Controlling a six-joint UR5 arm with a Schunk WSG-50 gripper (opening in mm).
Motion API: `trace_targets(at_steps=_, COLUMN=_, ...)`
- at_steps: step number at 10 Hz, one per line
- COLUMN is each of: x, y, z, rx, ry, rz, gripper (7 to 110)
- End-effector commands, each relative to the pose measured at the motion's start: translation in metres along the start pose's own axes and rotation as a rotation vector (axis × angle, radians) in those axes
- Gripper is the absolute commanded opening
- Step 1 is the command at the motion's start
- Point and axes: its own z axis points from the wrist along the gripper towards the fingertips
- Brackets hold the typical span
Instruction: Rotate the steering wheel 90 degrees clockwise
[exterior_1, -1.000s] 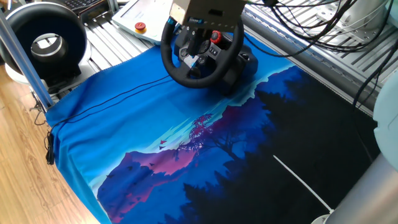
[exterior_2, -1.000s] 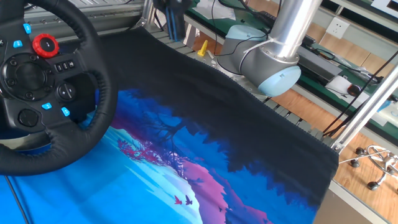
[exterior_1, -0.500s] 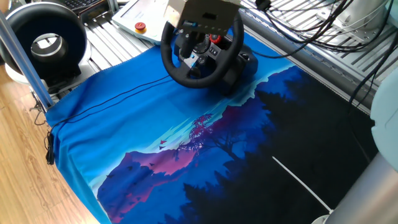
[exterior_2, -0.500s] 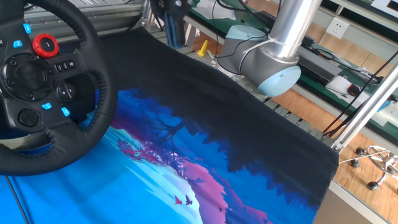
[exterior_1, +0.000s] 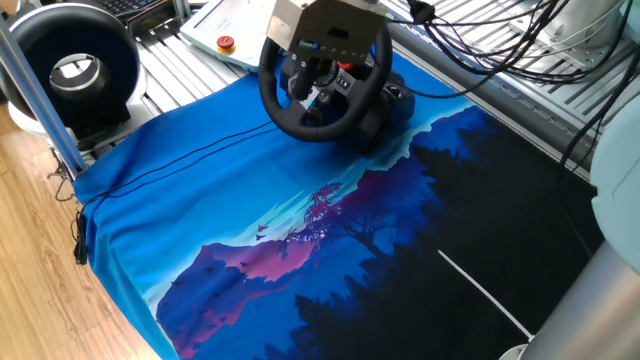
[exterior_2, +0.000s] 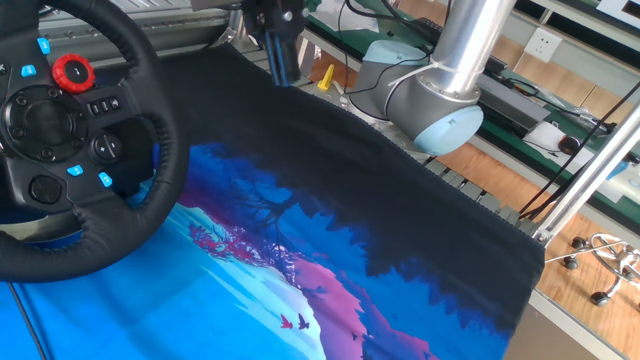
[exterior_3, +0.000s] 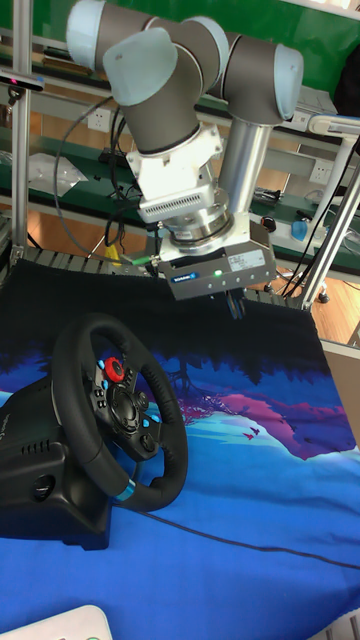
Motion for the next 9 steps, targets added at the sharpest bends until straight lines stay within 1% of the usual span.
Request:
trace_targets(at_steps=1, x=0.025, y=-0.039, z=-0.021, rx=0.101, ry=0.043, rz=-0.042, gripper=7)
trace_targets(at_steps=2, x=0.024, y=-0.015, z=-0.020, rx=-0.002, ry=0.033, rz=-0.020, gripper=7)
trace_targets(at_steps=3, x=0.021, y=-0.004, z=-0.018, rx=-0.037, ry=0.027, rz=0.004, gripper=7)
trace_targets(at_steps=5, x=0.020, y=-0.009, z=-0.016, rx=-0.021, ry=0.028, rz=0.019, gripper=7)
trace_targets(at_steps=6, x=0.017, y=-0.003, z=-0.016, rx=-0.031, ry=0.021, rz=0.018, gripper=7)
trace_targets(at_steps=7, x=0.015, y=0.008, z=-0.016, rx=-0.056, ry=0.019, rz=0.031, gripper=7)
trace_targets(at_steps=8, x=0.015, y=0.008, z=-0.013, rx=-0.049, ry=0.025, rz=0.038, gripper=7)
trace_targets(at_steps=9, x=0.020, y=0.010, z=-0.011, rx=-0.064, ry=0.054, rz=0.022, gripper=7)
